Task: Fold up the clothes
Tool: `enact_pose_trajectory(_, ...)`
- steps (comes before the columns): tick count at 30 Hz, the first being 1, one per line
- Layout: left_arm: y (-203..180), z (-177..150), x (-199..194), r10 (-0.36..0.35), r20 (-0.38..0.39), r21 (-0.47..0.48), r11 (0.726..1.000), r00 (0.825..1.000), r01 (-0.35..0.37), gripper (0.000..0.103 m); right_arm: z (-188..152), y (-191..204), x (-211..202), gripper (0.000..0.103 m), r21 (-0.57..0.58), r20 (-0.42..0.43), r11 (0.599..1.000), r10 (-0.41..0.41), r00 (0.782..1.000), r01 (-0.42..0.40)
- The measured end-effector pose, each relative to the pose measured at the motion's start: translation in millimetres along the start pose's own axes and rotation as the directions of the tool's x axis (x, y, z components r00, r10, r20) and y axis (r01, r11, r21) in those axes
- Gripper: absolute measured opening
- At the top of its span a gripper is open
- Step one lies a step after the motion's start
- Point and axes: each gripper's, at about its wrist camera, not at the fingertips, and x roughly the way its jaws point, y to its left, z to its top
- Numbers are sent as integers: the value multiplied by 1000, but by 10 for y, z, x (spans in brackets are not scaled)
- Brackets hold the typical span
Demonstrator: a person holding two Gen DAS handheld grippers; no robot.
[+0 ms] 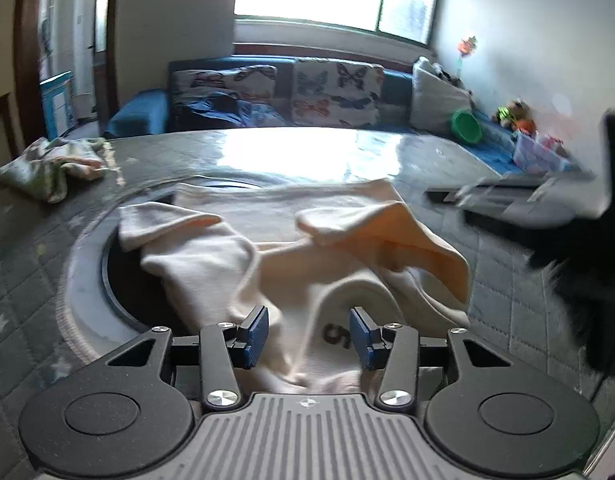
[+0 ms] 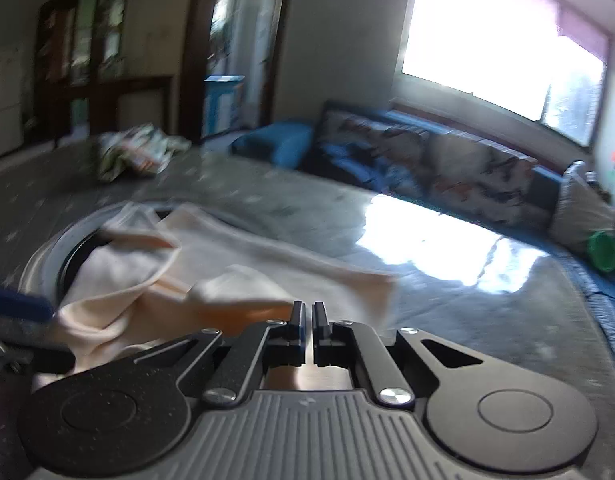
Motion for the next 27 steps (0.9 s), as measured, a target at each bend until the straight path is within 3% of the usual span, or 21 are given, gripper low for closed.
enact_pose_trajectory(4,-56,-56,106,-7,-22,35,999,1000,8,48,-68,-352,-336,2,54,41,995,-90,995,88)
enact_pose_trajectory(7,-46,-91,152,-5,-37,40,999,999,6,48,-158,-577,-518,2,78,21,990,-116,993,114)
enact_pose_trajectory(11,-61,-118,190,5,-46,48,999,999,-3,47,-217,-579,-536,7,67,-2,996,-55,998,55)
enact_pose_trajectory(15,-65,-162,188,8,-58,48,999,998,-5,41,-173,-356,-338,31,39,-7,999,29,1000,-28)
enact_pose_trajectory(19,-64,-187,132,9,-53,67,998,999,-5,41,-101,-14,21,34,8,-38,996,87,995,-87)
enact_pose_trajectory(23,-76,-210,91,9,-45,94,996,999,-4,39,-45,104,293,32,33,-73,992,121,990,-119)
enact_pose_trajectory(24,-74,-215,92,9,-46,96,995,999,-4,38,-49,108,351,24,39,-85,992,125,988,-122)
enact_pose_trajectory(25,-70,-219,93,9,-47,97,995,999,-4,38,-58,107,407,7,44,-98,992,126,987,-122)
enact_pose_trajectory(27,-55,-225,94,8,-47,95,995,999,-4,38,-78,41,364,4,58,-86,994,98,991,-93)
